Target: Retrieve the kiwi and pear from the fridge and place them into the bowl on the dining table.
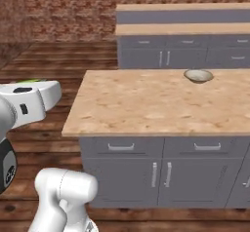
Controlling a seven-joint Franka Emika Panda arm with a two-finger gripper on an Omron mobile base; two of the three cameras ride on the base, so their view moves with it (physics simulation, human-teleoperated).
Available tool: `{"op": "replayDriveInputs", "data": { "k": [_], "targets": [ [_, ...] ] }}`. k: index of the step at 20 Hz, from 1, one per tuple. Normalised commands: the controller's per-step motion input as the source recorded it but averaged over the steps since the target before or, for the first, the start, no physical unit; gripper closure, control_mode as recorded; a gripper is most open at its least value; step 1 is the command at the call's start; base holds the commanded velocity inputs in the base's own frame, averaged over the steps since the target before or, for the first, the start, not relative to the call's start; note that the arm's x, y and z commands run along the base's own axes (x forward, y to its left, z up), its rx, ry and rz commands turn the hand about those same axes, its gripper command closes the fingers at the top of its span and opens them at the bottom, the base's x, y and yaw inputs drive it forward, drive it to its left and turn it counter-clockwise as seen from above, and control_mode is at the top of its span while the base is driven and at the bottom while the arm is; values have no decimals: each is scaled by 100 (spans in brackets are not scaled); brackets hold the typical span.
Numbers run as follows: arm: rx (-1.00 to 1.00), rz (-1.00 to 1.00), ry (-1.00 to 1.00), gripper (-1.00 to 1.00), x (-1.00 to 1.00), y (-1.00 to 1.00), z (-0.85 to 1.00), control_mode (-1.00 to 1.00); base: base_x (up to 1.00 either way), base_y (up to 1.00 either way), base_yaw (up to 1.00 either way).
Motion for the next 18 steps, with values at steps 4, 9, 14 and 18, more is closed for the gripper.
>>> {"op": "replayDriveInputs", "data": {
  "k": [4, 9, 14, 18],
  "targets": [
    [0, 0, 0, 100, 0, 0, 0, 100, 35, 100, 1],
    [0, 0, 0, 100, 0, 0, 0, 100, 25, 100, 1],
    [0, 0, 0, 100, 0, 0, 0, 100, 29, 100, 1],
    [0, 0, 0, 100, 0, 0, 0, 100, 54, 99, 0]
  ]
}}
